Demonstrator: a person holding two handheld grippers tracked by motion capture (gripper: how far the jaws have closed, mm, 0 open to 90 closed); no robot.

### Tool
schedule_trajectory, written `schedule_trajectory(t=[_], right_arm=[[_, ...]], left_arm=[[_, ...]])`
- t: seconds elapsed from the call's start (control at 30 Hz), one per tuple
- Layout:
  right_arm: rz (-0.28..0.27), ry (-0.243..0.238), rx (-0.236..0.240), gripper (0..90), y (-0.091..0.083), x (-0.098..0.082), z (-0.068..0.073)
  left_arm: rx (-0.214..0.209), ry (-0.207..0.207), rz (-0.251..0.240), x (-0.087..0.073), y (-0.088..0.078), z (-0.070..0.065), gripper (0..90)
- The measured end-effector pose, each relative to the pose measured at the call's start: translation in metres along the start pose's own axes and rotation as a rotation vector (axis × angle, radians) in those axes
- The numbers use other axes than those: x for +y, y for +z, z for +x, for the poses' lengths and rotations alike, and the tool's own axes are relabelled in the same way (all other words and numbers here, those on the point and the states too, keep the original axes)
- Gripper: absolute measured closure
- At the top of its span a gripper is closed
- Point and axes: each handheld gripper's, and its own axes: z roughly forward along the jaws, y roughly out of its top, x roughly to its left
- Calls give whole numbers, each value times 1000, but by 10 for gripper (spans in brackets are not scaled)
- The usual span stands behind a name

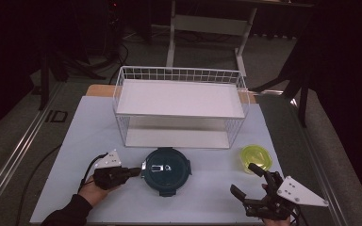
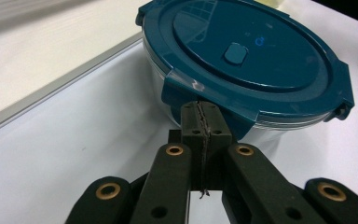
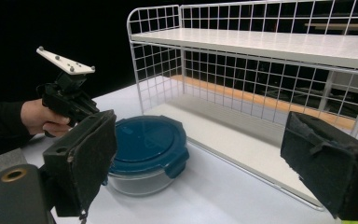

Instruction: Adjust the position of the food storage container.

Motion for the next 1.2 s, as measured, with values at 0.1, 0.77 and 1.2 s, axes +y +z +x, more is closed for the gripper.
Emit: schedule_trajectory(t=[0.1,0.77,1.2], right_arm=[[2,4,-1,101,0,-1,-1],[9,5,5,102,1,-2,-1],[19,2,10,102,3,-2,0]], left_arm=[[-7,0,2,3,4,-1,896],[-53,23,-1,17,32,-10,896],[-52,28,-10,20,39,-11,896]])
